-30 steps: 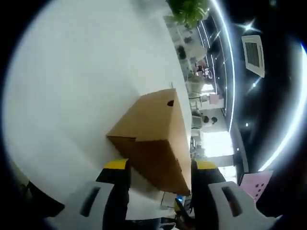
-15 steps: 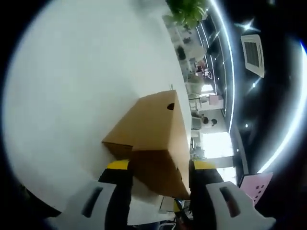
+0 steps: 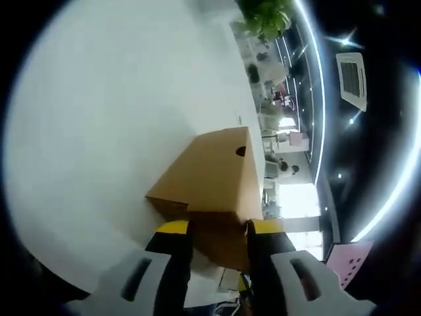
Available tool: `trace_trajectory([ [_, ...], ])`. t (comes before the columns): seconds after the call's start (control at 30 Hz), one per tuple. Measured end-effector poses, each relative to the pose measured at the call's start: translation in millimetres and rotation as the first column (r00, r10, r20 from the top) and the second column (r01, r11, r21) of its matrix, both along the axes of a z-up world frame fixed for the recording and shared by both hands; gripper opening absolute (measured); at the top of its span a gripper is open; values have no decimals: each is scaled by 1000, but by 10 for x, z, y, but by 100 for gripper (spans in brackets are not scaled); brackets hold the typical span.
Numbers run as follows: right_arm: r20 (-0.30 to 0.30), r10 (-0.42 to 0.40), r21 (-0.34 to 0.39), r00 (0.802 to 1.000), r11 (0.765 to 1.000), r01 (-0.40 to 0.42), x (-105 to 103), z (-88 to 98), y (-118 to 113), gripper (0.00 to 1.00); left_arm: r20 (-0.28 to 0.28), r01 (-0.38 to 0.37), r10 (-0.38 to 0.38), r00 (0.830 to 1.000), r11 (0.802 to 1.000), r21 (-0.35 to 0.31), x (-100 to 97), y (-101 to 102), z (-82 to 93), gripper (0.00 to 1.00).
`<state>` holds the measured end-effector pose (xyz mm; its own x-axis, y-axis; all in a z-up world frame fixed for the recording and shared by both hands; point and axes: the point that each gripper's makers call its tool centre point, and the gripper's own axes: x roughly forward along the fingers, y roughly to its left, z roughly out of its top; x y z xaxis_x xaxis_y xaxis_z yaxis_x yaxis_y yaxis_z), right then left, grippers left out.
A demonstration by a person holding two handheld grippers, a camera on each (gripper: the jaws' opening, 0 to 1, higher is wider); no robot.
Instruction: Operate the shoe box by opening the lid, removing the specified soft item, and placing it in the target area until the item is outside and the box remains undamaged.
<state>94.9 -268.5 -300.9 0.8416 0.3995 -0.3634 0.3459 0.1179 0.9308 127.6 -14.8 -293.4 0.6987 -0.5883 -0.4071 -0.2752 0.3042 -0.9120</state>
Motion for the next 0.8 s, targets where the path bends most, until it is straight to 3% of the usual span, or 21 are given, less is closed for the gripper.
trace_trajectory([
  [0.33, -9, -13, -26, 1000, 1000, 13, 27, -152, -96, 28, 1, 18, -18, 1000, 999, 30, 18, -12, -16, 33],
  [0.8, -25, 15, -66, 1000, 998, -16, 29, -135, 11, 27, -5, 36, -36, 999, 996, 84, 45, 27, -96, 33],
])
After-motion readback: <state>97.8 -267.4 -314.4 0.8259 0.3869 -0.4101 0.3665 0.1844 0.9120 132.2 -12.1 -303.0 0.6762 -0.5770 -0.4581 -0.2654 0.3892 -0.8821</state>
